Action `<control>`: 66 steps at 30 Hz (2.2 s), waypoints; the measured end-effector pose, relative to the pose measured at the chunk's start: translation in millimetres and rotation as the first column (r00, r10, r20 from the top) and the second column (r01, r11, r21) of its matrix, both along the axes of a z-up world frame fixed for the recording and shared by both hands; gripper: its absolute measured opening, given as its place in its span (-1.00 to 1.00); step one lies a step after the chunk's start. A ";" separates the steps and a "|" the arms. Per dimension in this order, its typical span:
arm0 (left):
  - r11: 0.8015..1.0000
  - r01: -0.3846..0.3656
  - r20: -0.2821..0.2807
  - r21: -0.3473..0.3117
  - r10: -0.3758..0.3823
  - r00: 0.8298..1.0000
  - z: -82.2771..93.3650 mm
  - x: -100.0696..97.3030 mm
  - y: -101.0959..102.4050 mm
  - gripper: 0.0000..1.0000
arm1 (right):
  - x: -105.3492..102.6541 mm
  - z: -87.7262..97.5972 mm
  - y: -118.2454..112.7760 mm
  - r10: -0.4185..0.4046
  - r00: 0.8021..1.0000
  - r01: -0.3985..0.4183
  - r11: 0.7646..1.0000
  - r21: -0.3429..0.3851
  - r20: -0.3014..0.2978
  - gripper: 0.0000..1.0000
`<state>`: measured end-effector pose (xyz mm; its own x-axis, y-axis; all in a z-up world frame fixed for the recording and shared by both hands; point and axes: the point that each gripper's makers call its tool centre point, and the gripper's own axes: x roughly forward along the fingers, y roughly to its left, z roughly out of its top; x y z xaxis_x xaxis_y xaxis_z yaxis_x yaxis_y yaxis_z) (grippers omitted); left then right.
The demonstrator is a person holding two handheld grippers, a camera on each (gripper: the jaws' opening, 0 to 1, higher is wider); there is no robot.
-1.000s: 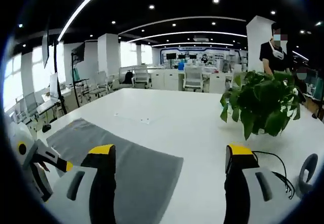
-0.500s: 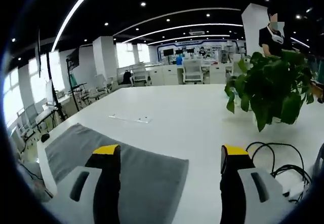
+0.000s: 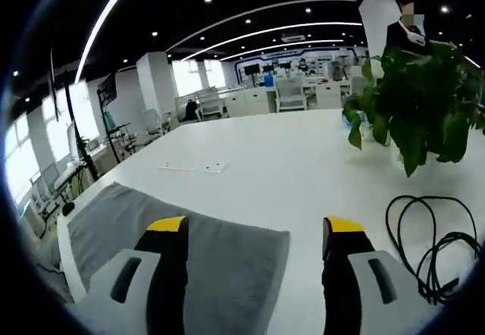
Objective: Fold the towel on the table until its edges align and the towel forms a compact rectangular stack.
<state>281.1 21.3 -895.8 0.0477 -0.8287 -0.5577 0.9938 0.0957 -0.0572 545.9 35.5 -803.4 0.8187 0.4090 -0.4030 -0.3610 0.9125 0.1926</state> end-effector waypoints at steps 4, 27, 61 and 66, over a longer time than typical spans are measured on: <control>0.999 -0.024 -0.037 0.027 0.025 0.999 -13.0 1.7 -0.4 -0.53 | 0.5 -4.7 2.1 0.008 1.000 -0.008 1.000 -0.003 -0.006 0.44; 0.999 -0.049 0.097 0.008 0.048 0.994 -16.5 11.9 -1.5 -0.85 | 18.0 -48.3 15.9 0.023 0.998 -0.024 1.000 -0.019 -0.063 0.36; 0.999 -0.045 0.042 -0.019 0.046 0.998 -17.3 14.2 -0.8 -0.89 | 40.1 -104.7 5.0 -0.027 0.994 0.014 0.991 -0.133 -0.102 -0.99; 0.996 -0.078 -0.023 -0.034 0.078 0.997 -16.9 15.9 -0.8 -0.90 | 43.0 -100.9 3.8 -0.052 0.991 0.047 0.998 -0.040 -0.127 -1.00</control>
<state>297.0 20.5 -912.7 0.1013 -0.8419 -0.5301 0.9819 0.1703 -0.0830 588.9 39.3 -904.3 0.7785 0.3523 -0.5193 -0.2900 0.9359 0.2001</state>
